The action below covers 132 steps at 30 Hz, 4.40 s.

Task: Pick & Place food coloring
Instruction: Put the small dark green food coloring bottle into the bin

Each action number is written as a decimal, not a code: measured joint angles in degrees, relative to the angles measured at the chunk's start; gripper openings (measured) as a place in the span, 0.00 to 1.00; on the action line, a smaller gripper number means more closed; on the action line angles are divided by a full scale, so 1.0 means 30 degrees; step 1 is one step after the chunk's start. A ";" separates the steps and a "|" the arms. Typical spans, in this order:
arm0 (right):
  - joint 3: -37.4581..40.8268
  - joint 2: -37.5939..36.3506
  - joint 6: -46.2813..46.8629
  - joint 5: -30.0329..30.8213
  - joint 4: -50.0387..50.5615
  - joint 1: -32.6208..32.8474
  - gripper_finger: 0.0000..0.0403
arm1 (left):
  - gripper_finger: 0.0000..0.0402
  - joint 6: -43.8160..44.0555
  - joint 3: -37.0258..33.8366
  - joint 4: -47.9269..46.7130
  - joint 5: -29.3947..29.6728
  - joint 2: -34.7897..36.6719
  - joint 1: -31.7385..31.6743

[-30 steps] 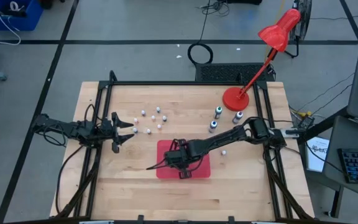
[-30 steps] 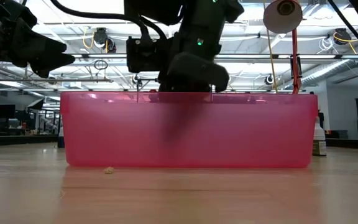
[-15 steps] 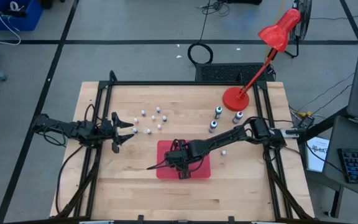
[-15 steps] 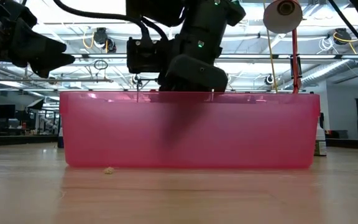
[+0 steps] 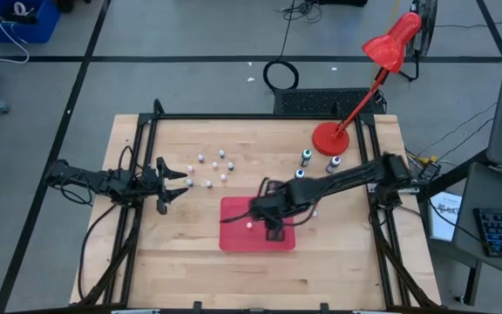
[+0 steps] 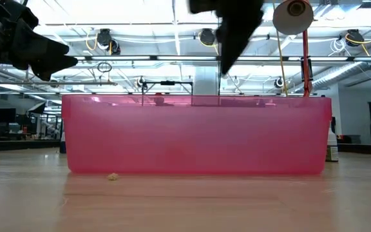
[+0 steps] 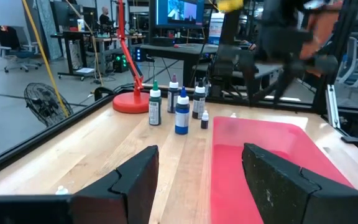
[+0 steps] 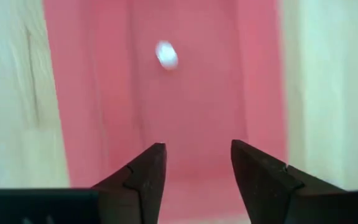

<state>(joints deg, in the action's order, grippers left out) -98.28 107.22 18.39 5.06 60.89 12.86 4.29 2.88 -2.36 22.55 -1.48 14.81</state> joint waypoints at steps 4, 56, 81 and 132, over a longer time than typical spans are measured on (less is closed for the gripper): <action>0.0751 -0.1984 0.3159 0.1969 0.3645 0.0301 0.41 | 0.58 0.0000 -0.0002 -0.0003 0.0000 -0.0005 0.0007; 1.6106 -0.7434 0.9322 -0.0230 -0.6892 -0.0175 0.41 | 0.58 0.0000 -0.0002 -0.0003 0.0000 -0.0004 0.0001; 1.6116 -0.5450 0.9057 -0.1284 -0.7329 -0.0168 0.41 | 0.58 0.0000 0.0000 -0.0008 -0.0005 0.0002 0.0000; -0.7111 0.3137 -0.0613 0.2810 0.4123 0.0998 0.14 | 0.58 0.0000 0.0005 -0.0003 -0.0001 0.0001 0.0001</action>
<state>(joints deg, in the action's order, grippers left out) -119.61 116.63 16.55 13.50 73.26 15.86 4.29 2.90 -2.37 22.54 -1.48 14.81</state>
